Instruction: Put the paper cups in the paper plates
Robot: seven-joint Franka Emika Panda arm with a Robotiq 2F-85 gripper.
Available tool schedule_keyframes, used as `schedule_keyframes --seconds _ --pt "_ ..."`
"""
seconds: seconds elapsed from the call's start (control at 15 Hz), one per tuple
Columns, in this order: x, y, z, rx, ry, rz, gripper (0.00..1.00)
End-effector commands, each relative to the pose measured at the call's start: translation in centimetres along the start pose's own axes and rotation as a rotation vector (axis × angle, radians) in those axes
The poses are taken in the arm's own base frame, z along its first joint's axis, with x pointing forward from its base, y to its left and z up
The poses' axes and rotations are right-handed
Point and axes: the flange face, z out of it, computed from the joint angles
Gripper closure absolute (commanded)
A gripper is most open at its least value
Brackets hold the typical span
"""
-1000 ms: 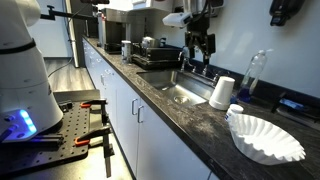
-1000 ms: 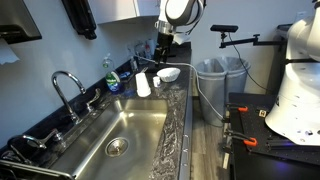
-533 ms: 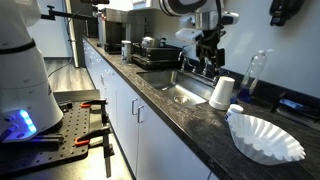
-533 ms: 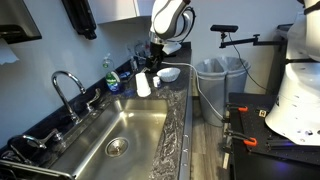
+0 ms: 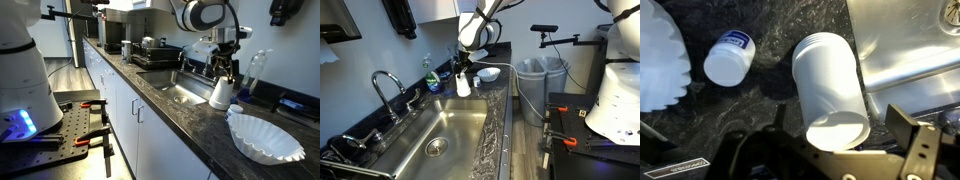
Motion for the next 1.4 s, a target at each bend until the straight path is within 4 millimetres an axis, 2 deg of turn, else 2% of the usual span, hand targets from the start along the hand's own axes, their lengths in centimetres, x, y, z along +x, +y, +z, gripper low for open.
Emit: schedule_keyframes --seconds 0.0,0.33,0.4,0.47,0.6,0.87,1.33 --pt "2.9 -0.5 1.4 -0.016 0.003 0.023 0.0" --pt "4.7 -1.1 2.9 -0.025 -0.011 0.007 0.01" --pt "4.8 -1.3 3.0 -0.027 -0.015 0.002 0.09" --pt "5.0 -1.3 3.1 -0.032 -0.02 -0.001 0.26" --pt "5.1 -1.4 3.0 -0.041 -0.033 -0.012 0.37" --pt "5.2 -1.2 2.4 -0.049 -0.071 -0.021 0.69" --pt "5.8 -0.6 1.3 -0.057 -0.084 -0.018 0.69"
